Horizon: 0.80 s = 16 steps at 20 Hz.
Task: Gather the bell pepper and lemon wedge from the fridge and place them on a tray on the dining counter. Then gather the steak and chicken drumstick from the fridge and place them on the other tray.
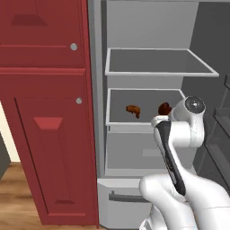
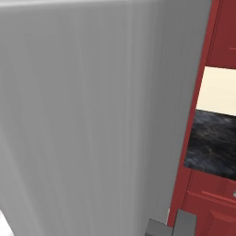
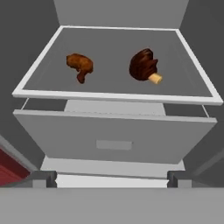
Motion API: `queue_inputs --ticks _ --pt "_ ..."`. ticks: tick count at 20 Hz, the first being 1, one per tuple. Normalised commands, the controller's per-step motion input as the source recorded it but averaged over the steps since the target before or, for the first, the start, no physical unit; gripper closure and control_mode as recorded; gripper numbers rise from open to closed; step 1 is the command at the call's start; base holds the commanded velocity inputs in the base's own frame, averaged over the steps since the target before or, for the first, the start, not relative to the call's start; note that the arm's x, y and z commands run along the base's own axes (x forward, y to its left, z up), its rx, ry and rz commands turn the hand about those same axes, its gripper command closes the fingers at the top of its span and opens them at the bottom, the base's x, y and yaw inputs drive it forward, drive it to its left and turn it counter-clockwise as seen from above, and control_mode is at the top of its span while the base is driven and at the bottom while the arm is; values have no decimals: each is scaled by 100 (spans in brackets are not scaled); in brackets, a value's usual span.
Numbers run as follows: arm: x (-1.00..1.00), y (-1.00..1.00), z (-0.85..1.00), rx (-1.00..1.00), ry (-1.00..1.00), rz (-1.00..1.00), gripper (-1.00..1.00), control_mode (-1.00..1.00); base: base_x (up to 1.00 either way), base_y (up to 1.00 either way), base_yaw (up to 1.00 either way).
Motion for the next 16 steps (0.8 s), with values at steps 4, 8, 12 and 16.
queue_inputs --ticks 4,8,12,16 --pt "38 26 24 2 -5 0 -100 -100 0 0 0" --pt "35 7 13 4 -2 0 -100 -100 0 0 0" --pt "36 0 -1 0 0 0 -100 -100 0 0 0" --pt "63 1 -14 0 9 1 -100 -100 0 0 0"
